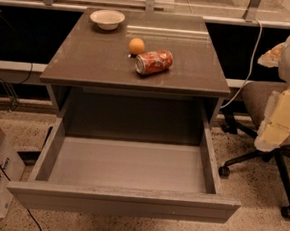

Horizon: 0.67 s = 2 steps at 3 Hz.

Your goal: Place coke can into top drawer

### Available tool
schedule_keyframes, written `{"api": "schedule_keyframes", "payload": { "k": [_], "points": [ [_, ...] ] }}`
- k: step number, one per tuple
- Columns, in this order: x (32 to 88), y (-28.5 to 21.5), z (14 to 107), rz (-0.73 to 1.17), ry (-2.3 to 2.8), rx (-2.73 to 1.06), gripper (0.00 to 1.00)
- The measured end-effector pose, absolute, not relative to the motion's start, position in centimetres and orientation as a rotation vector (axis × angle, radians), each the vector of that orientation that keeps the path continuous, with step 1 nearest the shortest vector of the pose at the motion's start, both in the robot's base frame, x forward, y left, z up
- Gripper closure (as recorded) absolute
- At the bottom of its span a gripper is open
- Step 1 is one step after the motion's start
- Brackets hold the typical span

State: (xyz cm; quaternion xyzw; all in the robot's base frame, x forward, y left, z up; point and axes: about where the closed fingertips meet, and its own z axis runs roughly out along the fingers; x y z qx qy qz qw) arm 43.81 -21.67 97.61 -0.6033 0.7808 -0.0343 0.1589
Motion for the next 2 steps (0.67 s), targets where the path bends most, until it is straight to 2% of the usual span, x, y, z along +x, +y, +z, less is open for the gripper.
{"api": "schedule_keyframes", "payload": {
  "k": [2],
  "points": [
    [45.2, -20.9, 97.5, -0.052, 2.208, -1.664, 0.00]
  ]
}}
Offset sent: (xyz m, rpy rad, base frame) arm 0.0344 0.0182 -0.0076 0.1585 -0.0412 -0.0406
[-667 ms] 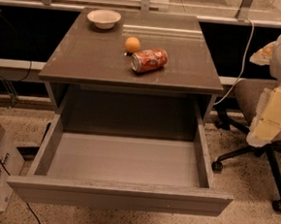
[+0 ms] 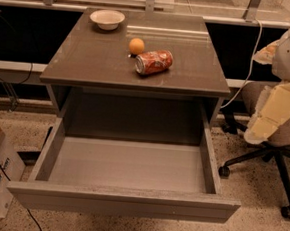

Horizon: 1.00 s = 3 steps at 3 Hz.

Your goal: Place coke can into top drawer

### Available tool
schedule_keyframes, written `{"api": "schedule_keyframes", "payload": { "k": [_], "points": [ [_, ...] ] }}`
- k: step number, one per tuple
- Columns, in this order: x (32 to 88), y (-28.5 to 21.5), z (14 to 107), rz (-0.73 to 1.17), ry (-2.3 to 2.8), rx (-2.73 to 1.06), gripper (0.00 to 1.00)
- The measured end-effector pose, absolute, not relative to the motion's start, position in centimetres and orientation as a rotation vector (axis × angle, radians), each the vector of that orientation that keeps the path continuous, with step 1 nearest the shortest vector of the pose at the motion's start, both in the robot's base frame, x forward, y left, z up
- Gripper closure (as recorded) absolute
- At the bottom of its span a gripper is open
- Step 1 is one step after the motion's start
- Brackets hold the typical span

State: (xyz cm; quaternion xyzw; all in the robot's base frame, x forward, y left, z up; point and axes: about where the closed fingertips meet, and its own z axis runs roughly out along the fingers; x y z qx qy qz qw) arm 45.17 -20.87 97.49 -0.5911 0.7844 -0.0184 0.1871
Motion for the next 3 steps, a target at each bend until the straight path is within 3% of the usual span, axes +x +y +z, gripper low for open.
{"api": "schedule_keyframes", "payload": {
  "k": [3],
  "points": [
    [55.1, -17.6, 94.4, 0.174, 2.132, -1.500, 0.00]
  ]
}}
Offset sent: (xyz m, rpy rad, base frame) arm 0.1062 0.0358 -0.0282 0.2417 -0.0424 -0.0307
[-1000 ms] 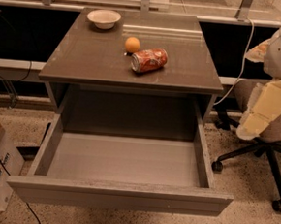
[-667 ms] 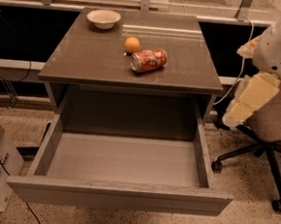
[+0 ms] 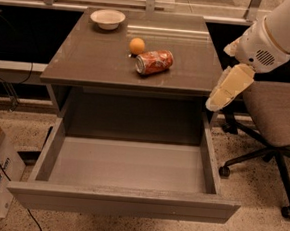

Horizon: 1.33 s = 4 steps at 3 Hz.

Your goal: Place coke can into top drawer

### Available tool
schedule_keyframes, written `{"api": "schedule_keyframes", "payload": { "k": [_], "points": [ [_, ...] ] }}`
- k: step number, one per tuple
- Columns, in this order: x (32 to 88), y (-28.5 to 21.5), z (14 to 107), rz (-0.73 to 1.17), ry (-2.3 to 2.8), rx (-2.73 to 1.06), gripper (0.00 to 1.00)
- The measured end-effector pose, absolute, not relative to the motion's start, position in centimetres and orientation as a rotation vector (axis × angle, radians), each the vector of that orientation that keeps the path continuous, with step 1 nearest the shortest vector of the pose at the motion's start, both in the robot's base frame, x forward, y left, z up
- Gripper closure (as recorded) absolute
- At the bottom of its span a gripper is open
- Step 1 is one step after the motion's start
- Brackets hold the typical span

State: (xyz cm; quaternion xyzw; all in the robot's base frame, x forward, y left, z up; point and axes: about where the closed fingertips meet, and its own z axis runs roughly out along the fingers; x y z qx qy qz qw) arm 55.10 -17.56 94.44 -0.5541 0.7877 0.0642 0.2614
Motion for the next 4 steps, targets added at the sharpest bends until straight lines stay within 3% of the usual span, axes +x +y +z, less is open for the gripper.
{"api": "schedule_keyframes", "payload": {
  "k": [2, 4],
  "points": [
    [55.7, -15.6, 93.8, 0.198, 2.102, -1.511, 0.00],
    [60.3, -8.3, 91.9, 0.276, 1.971, -1.544, 0.00]
  ]
}}
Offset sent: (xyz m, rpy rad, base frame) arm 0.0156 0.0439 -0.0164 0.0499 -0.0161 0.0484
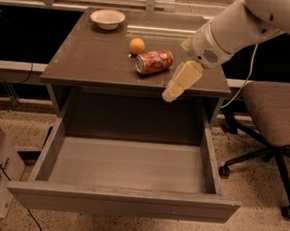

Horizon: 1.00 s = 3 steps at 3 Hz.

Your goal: Place coke can into top drawer

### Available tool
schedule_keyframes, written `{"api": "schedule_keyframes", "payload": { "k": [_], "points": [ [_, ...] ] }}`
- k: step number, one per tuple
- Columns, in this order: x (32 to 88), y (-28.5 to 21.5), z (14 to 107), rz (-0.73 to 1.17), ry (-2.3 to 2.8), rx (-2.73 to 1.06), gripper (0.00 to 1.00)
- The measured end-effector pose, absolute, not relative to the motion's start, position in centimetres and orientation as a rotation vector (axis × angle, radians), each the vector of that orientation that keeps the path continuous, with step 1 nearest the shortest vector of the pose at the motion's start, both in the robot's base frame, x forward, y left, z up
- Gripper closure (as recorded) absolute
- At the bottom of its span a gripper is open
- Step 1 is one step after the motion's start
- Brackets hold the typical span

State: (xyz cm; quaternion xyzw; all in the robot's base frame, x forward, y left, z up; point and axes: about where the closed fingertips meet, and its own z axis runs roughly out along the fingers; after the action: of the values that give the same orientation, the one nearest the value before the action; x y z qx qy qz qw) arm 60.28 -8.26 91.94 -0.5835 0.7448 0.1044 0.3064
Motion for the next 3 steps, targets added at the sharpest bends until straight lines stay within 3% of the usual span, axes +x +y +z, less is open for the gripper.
{"api": "schedule_keyframes", "payload": {
  "k": [3],
  "points": [
    [68.1, -3.7, 88.4, 0.386, 1.969, -1.492, 0.00]
  ]
}}
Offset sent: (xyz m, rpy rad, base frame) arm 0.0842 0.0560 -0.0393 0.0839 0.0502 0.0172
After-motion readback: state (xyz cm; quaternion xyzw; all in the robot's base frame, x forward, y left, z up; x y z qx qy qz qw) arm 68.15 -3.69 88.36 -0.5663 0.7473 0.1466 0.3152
